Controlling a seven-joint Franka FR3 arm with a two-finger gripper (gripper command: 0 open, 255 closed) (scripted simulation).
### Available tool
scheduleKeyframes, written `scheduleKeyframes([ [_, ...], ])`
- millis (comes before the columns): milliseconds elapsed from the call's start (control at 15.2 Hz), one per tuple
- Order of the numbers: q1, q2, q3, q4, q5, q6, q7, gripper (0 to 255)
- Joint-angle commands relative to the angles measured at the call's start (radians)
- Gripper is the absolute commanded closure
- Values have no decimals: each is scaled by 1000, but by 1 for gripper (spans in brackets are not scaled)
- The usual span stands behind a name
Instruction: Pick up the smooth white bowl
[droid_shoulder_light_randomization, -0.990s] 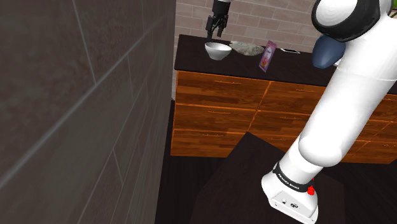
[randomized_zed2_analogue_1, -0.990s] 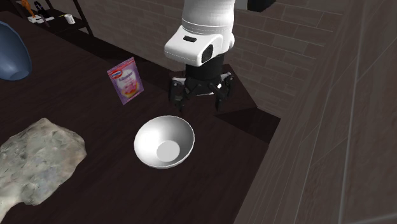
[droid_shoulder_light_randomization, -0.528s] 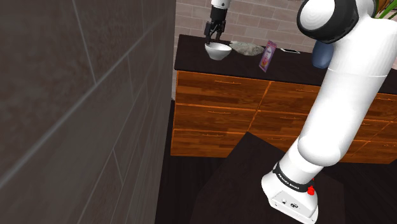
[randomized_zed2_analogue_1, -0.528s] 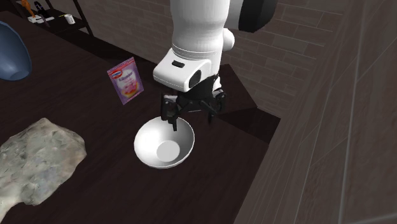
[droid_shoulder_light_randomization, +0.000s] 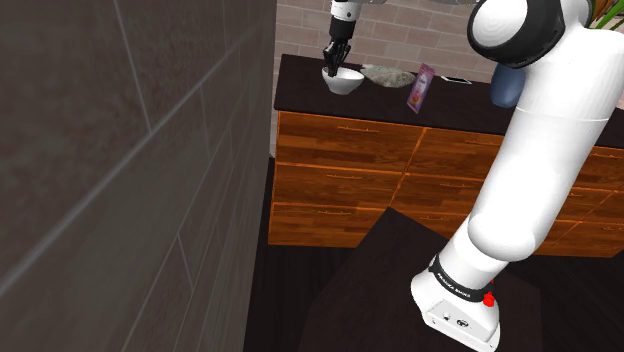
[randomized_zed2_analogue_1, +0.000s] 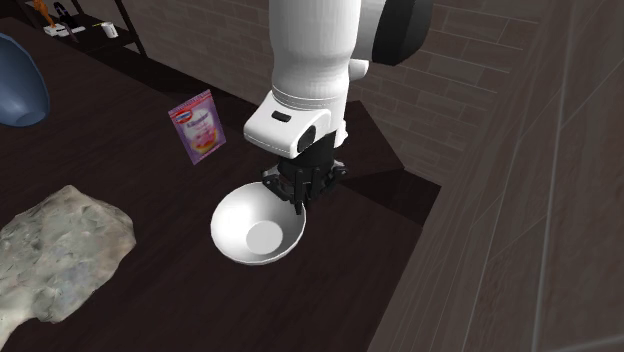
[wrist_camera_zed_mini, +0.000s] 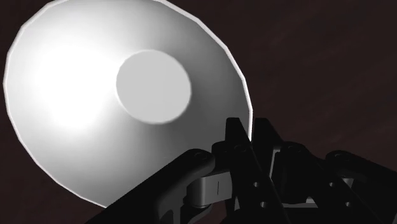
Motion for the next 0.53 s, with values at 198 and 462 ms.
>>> scheduleKeyframes([
  [198, 0, 0, 0, 0, 0, 0, 0, 255],
  [462, -1, 3, -1, 30, 1, -27, -2, 255],
])
